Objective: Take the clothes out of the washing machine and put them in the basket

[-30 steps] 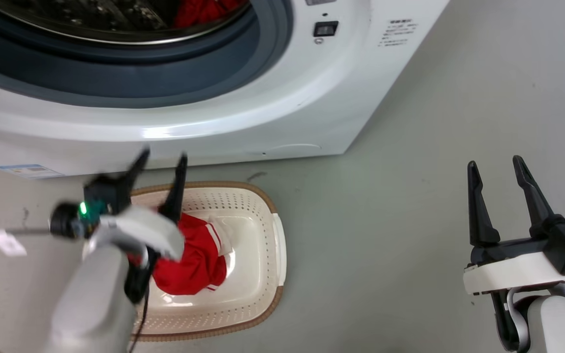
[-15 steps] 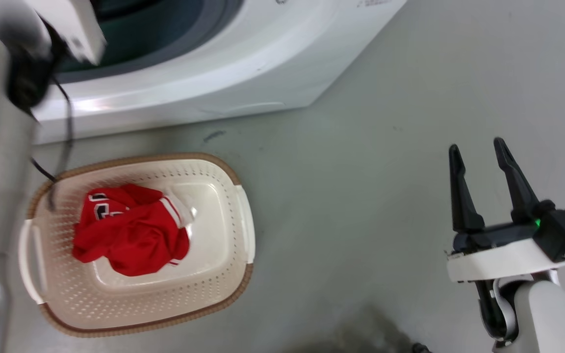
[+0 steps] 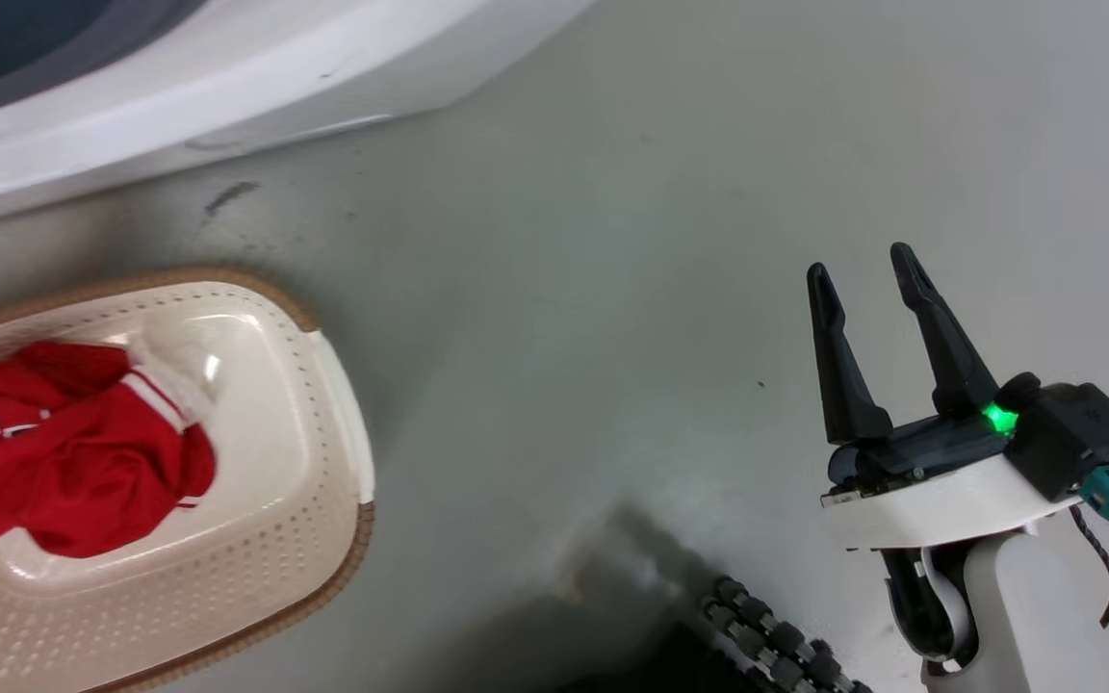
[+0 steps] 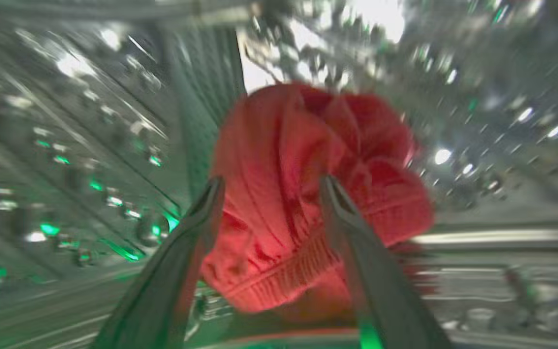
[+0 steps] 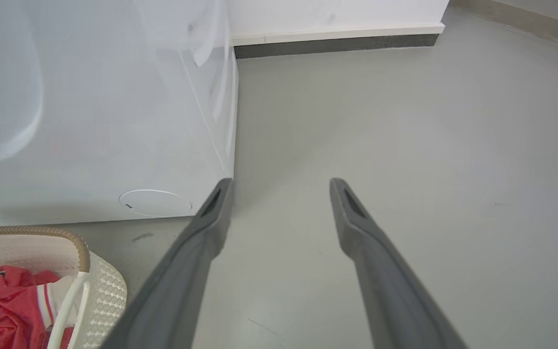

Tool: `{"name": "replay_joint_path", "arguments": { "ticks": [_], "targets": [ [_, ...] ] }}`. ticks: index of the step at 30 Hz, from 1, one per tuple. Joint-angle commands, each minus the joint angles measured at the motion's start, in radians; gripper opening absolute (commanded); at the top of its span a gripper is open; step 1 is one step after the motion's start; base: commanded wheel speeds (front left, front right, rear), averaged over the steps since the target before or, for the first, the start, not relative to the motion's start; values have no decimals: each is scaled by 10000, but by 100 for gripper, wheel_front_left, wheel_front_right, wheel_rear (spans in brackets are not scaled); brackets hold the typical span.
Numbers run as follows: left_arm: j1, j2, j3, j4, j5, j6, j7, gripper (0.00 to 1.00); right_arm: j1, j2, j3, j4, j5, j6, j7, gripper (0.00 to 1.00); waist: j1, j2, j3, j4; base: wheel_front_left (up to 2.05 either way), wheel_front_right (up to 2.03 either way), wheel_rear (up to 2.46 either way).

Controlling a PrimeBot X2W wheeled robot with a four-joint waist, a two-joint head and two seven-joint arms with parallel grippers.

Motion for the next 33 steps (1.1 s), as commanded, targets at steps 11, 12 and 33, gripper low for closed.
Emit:
{"name": "replay_joint_path", "arguments": {
  "ticks": [11, 12, 33],
  "targets": [
    [-116, 293, -543, 617, 394, 11, 607, 100, -133, 14, 262, -258, 340, -8, -24, 100, -1, 0, 838, -585, 0, 0, 0],
    [-98, 275, -558, 671, 378, 11, 597, 100, -116, 14, 256, -269, 344, -7, -24, 100, -1, 0, 863, -573, 0, 0, 0],
    [-54, 251, -677, 829, 45, -447, -661, 0, -413, 11, -8, -170, -44, -8, -24, 100, -1, 0, 458, -81, 0, 0, 0]
  ]
}}
